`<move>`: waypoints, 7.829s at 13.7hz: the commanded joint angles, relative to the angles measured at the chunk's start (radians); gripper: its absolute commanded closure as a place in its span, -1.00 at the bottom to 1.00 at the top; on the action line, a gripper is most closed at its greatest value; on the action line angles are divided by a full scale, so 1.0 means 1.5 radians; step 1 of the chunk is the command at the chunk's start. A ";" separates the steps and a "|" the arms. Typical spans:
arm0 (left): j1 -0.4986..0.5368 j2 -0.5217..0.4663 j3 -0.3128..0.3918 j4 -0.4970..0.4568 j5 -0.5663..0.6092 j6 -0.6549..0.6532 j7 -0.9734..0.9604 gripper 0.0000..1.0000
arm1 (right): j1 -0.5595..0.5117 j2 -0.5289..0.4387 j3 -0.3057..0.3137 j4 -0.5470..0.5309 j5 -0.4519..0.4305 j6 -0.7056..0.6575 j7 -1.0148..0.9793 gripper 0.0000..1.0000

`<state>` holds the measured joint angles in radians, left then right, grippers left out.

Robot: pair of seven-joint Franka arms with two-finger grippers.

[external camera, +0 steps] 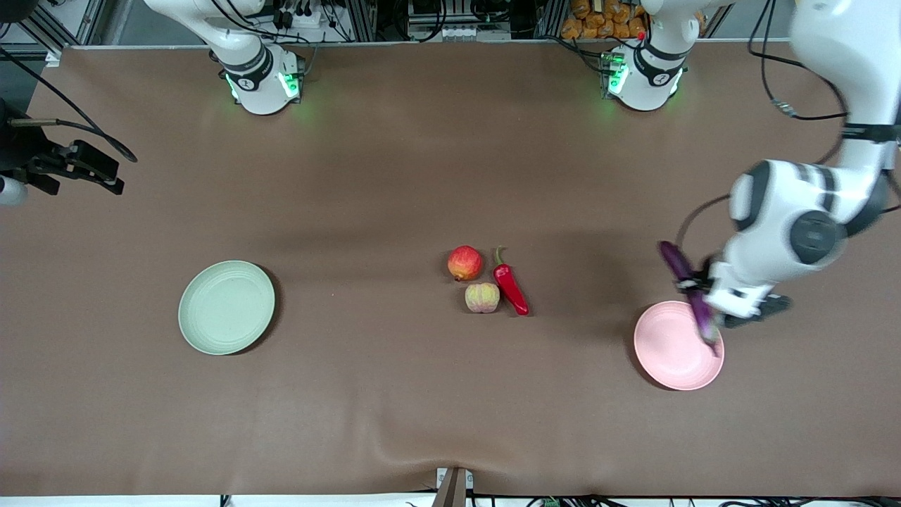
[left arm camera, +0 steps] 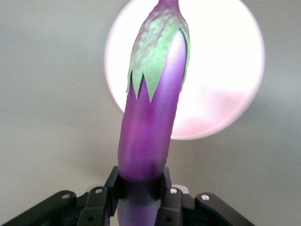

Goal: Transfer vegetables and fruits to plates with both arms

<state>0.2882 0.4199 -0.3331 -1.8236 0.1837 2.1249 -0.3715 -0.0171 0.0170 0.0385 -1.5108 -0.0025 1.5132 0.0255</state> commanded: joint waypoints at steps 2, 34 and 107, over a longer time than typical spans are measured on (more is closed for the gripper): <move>0.018 0.100 -0.009 0.107 0.026 -0.004 0.114 1.00 | -0.007 0.036 0.009 0.016 0.011 -0.004 -0.010 -1.00; -0.254 0.231 -0.099 0.142 0.074 0.161 -0.684 -0.70 | 0.252 0.368 0.009 0.026 0.185 0.343 0.573 -1.00; -0.226 -0.288 0.215 0.214 -0.134 -0.427 0.127 -1.00 | -0.035 0.322 0.000 -0.244 0.068 0.380 0.132 0.84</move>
<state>-0.0320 0.0132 -0.0301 -1.4785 0.0096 1.4972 -0.2006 -0.0289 0.5475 0.0182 -1.8051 0.1194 2.0473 0.2646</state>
